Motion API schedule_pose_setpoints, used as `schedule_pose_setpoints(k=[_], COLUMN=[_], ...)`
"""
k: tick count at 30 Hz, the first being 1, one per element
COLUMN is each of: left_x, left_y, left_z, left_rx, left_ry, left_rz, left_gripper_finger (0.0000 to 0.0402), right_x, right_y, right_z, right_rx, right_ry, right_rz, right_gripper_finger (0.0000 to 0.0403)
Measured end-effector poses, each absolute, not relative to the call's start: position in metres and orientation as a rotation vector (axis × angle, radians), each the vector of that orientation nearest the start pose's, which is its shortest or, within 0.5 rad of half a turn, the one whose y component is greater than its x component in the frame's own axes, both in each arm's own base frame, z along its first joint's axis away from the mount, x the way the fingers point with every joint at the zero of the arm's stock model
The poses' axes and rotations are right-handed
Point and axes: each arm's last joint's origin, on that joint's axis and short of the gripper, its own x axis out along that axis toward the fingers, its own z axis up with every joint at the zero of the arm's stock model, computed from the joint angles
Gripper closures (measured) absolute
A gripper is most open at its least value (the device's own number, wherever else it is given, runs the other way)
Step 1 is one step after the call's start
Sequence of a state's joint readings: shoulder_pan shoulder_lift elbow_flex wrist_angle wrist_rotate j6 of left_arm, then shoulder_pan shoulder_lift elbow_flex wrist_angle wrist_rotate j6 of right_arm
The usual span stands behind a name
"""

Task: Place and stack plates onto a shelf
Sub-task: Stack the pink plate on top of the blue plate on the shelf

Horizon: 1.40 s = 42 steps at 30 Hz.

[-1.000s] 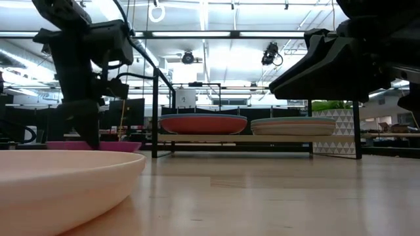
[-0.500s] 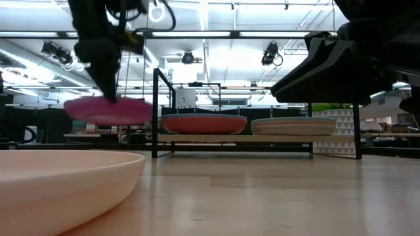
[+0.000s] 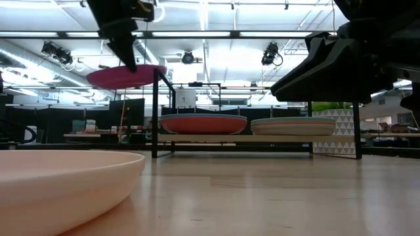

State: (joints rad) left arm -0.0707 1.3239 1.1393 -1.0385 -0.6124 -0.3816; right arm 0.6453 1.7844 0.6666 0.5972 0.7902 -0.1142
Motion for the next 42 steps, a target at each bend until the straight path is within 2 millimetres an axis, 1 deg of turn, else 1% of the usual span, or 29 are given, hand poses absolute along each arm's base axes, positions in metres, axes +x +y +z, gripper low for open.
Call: schedule_pose_setpoints(k=[7, 11, 14, 17, 19, 25, 30, 35, 39, 42], left_x=[0.255, 0.263, 0.271, 0.281, 0.291, 0.325, 0.346, 0.354, 0.359, 0.363], left_y=[-0.004, 0.001, 0.003, 0.002, 0.001, -0.003, -0.007, -0.004, -0.002, -0.003], left_z=[0.295, 0.315, 0.324, 0.327, 0.326, 0.314, 0.302, 0.293, 0.282, 0.269], left_rx=[0.168, 0.178, 0.212, 0.261, 0.306, 0.447, 0.492, 0.374, 0.312, 0.3], left_ry=[0.934, 0.903, 0.904, 0.918, 0.923, 0.971, 0.955, 0.944, 0.975, 1.024], left_rz=[0.559, 0.532, 0.521, 0.492, 0.461, 0.268, 0.096, -0.019, -0.004, -0.005], left_gripper_finger=[0.0383, 0.0385, 0.0385, 0.0386, 0.0386, 0.0386, 0.0383, 0.0384, 0.0384, 0.0384], right_x=[0.263, 0.263, 0.264, 0.264, 0.264, 0.263, 0.263, 0.263, 0.262, 0.262], right_y=[0.172, 0.172, 0.173, 0.173, 0.173, 0.173, 0.173, 0.173, 0.173, 0.173], right_z=[0.124, 0.124, 0.125, 0.125, 0.125, 0.125, 0.124, 0.123, 0.123, 0.123], right_rx=[-0.455, -0.458, -0.459, -0.46, -0.462, -0.459, -0.459, -0.454, -0.452, -0.452], right_ry=[0.401, 0.397, 0.39, 0.389, 0.391, 0.393, 0.398, 0.404, 0.406, 0.406], right_rz=[-0.119, -0.118, -0.118, -0.111, -0.11, -0.111, -0.109, -0.11, -0.11, -0.11], right_gripper_finger=[0.031, 0.031, 0.031, 0.031, 0.031, 0.031, 0.031, 0.031, 0.031, 0.031])
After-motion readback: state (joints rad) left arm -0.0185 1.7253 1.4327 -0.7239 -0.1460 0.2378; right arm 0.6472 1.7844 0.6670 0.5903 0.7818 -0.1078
